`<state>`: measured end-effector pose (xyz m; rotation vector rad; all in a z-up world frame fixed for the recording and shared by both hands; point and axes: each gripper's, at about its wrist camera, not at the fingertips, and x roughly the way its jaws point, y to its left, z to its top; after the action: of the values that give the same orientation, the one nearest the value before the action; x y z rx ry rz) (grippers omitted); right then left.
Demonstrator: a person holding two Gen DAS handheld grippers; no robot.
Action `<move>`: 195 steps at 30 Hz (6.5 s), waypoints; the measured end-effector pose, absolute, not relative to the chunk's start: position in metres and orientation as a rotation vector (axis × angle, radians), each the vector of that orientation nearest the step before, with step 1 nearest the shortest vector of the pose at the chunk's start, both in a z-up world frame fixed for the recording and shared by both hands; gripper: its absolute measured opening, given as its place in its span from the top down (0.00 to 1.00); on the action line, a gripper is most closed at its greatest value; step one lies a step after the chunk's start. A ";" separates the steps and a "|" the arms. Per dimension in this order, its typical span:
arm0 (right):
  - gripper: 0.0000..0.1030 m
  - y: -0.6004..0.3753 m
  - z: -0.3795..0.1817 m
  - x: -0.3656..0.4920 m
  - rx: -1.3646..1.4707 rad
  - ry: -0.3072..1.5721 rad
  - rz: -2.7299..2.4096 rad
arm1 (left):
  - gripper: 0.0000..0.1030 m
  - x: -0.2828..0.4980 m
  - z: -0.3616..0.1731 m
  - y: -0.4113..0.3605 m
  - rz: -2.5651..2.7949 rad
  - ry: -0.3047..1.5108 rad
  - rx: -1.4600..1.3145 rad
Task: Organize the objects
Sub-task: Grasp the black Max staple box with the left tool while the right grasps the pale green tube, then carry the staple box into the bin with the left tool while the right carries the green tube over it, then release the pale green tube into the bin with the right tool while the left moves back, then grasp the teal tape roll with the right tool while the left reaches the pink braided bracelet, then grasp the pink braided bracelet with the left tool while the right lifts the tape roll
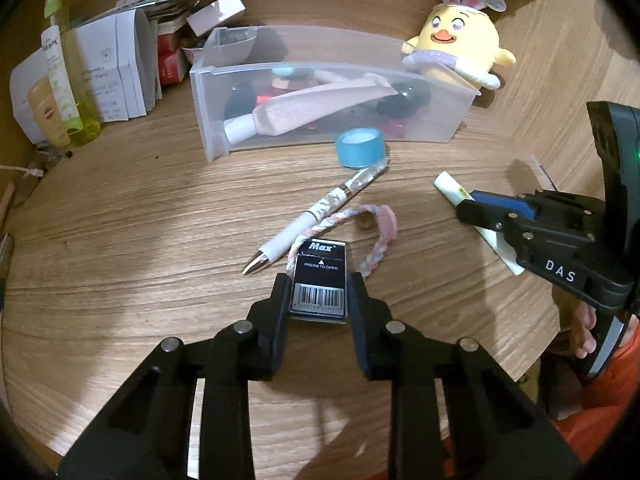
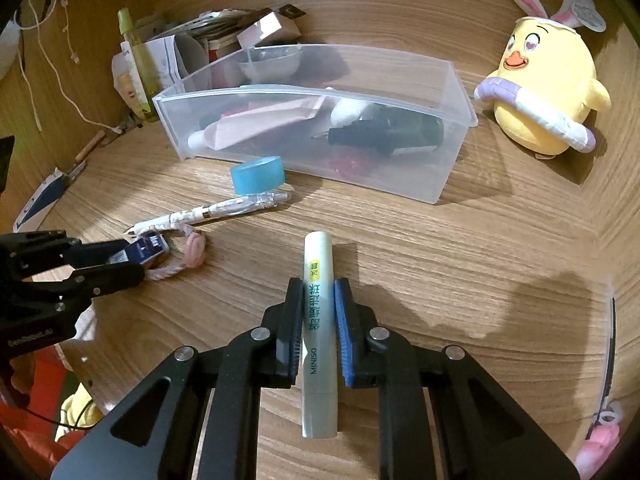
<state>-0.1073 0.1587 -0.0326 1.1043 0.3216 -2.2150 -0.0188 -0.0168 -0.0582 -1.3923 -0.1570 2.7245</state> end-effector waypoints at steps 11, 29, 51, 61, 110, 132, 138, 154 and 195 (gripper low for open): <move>0.86 0.168 -0.013 -0.105 1.030 0.254 -2.239 | 0.74 -0.009 -0.032 -0.020 2.730 -0.213 -1.314; 0.86 0.158 0.016 -0.115 0.916 0.194 -2.198 | 0.74 -0.013 -0.005 -0.029 2.785 -0.255 -1.279; 0.86 0.162 0.098 -0.135 0.653 0.144 -2.312 | 0.74 -0.083 0.046 -0.055 2.926 -0.323 -1.031; 0.86 0.154 0.096 -0.180 0.680 0.220 -2.401 | 0.74 -0.140 0.022 -0.050 2.879 -0.335 -1.135; 0.68 0.131 0.040 -0.218 0.948 0.324 -2.351 | 0.30 -0.094 0.009 -0.059 2.937 -0.174 -1.196; 0.62 0.116 0.011 -0.143 0.989 0.329 -2.167 | 0.29 -0.052 -0.051 -0.043 2.745 -0.249 -1.406; 0.62 0.085 -0.015 -0.149 1.054 0.386 -2.105 | 0.24 -0.043 -0.052 -0.044 2.726 -0.232 -1.396; 0.65 0.094 -0.011 -0.149 1.032 0.322 -2.104 | 0.23 -0.056 -0.061 -0.019 2.680 -0.130 -1.409; 0.65 0.182 0.008 -0.139 0.974 0.105 -2.214 | 0.73 -0.053 -0.028 -0.002 2.740 -0.149 -1.308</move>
<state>-0.1390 0.1816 0.0079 0.9736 0.1047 -2.2138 -0.0530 -0.0022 -0.0279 -1.3084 -0.1489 2.7400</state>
